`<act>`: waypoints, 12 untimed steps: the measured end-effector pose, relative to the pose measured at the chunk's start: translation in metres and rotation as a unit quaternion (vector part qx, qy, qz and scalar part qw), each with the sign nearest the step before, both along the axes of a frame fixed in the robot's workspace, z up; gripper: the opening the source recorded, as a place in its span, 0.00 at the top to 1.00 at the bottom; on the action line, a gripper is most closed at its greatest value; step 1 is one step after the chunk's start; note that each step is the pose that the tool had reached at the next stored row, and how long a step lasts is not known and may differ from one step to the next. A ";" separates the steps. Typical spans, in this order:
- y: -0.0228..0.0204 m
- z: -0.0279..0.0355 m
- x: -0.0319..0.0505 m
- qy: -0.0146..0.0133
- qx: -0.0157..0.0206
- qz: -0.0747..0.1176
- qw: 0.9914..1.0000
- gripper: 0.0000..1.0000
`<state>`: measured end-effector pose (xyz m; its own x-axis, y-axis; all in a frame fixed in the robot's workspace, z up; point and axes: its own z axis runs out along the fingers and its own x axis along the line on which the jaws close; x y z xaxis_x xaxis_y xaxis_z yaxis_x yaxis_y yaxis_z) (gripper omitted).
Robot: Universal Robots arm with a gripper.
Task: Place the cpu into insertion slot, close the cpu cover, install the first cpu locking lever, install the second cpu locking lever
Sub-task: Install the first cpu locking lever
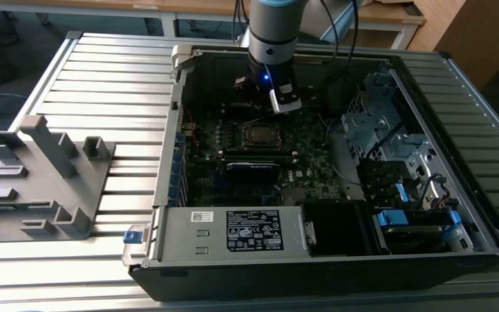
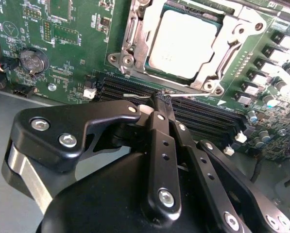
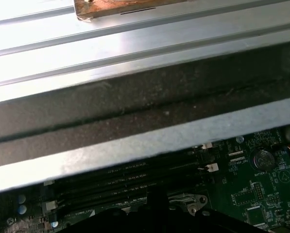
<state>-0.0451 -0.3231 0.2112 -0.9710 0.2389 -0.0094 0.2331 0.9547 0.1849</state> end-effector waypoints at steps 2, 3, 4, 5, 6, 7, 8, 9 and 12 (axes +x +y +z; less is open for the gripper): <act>0.0000 0.0000 0.0000 0.000 0.000 0.000 1.000 0.89; 0.0000 0.0000 0.0000 0.000 0.000 0.000 1.000 0.89; 0.0000 0.0000 0.0000 0.000 0.000 0.000 1.000 0.89; 0.0000 -0.0003 0.0000 0.000 0.000 0.000 1.000 0.89; 0.0001 -0.0008 0.0000 0.000 0.000 0.000 1.000 0.89; 0.0000 -0.0013 0.0000 0.000 -0.001 0.000 1.000 0.89; 0.0000 -0.0020 0.0000 0.000 -0.001 0.000 1.000 0.89; 0.0000 -0.0029 0.0000 0.000 -0.003 0.000 1.000 0.89; 0.0000 -0.0051 0.0000 -0.001 -0.005 0.000 1.000 0.89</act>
<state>-0.0451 -0.3231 0.2061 -0.9710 0.2389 -0.0130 0.2330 0.9566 0.1753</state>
